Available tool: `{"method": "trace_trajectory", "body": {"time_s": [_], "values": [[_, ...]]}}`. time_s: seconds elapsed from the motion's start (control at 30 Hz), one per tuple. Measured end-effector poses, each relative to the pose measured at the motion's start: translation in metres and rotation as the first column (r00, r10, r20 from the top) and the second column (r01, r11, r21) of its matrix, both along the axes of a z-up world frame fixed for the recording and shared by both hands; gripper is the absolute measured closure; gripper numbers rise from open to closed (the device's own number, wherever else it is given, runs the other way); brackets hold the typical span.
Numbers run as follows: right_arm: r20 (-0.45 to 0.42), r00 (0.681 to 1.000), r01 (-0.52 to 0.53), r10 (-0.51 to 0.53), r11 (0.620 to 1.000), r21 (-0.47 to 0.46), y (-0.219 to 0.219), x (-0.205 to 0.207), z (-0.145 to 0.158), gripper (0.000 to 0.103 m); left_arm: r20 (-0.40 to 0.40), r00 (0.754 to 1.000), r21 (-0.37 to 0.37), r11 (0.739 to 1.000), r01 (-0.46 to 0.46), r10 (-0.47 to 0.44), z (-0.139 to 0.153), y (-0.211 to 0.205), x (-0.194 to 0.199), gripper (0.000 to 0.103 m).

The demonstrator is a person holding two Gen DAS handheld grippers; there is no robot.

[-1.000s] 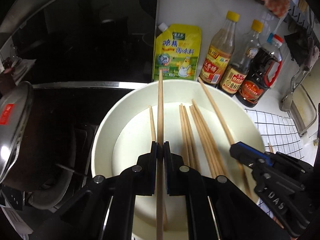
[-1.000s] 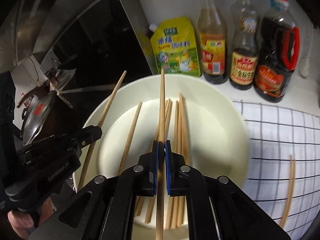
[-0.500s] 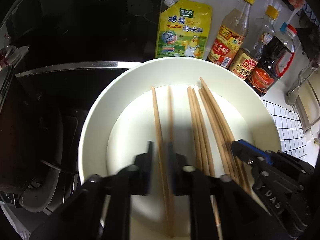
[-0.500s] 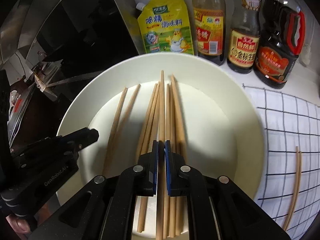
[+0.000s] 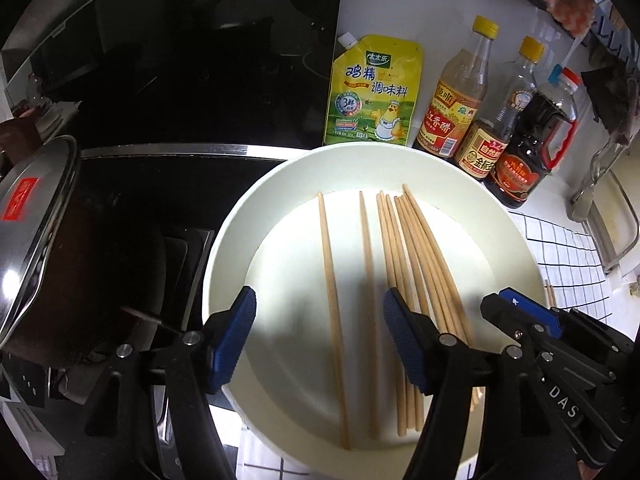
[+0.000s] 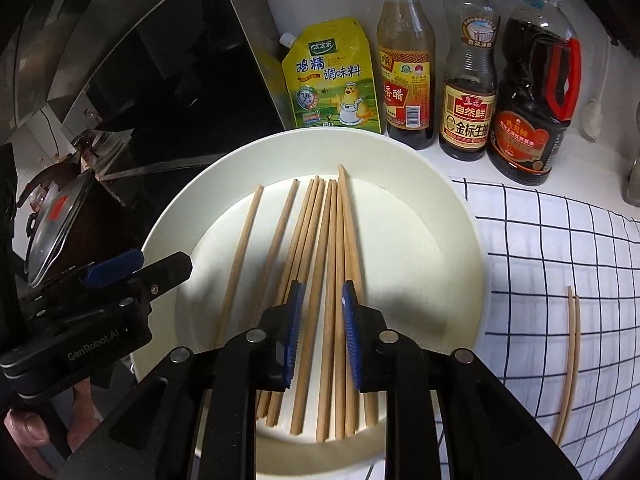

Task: Organize utensils
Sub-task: 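Move both open tools back to the last two chopsticks on the mat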

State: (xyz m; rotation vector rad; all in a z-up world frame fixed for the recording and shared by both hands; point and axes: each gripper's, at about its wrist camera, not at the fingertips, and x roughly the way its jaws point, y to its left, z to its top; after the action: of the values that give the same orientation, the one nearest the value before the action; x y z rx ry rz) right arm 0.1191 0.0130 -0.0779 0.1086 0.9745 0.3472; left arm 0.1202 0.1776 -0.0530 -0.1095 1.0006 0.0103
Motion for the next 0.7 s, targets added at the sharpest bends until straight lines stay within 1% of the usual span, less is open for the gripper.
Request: {"method": "trace_trajectory", "body": {"time_s": [0.17,0.37,0.6,0.7], "values": [[0.021,1.0,-0.007,0.007,1.0,-0.001,-0.005,-0.014,0.011,0.083,0.02,1.0,0.011,1.0,0.007,-0.007,0.011,-0.006,-0.012,0.038],[0.062,0.998,-0.012,0.013,1.0,-0.012,-0.017,-0.037,0.027,0.083,0.053,0.999,0.001,1.0,-0.008,0.008,0.026,-0.014,-0.03,0.037],[0.083,0.996,-0.018,0.019,1.0,-0.01,-0.038,-0.058,0.039,0.082,0.076,0.997,0.0,1.0,-0.009,0.009,0.039,-0.03,-0.05,0.037],[0.098,0.995,-0.023,0.024,1.0,-0.016,-0.048,-0.069,0.042,0.081,0.085,0.996,0.003,1.0,-0.01,0.009,0.043,-0.04,-0.059,0.034]]}}
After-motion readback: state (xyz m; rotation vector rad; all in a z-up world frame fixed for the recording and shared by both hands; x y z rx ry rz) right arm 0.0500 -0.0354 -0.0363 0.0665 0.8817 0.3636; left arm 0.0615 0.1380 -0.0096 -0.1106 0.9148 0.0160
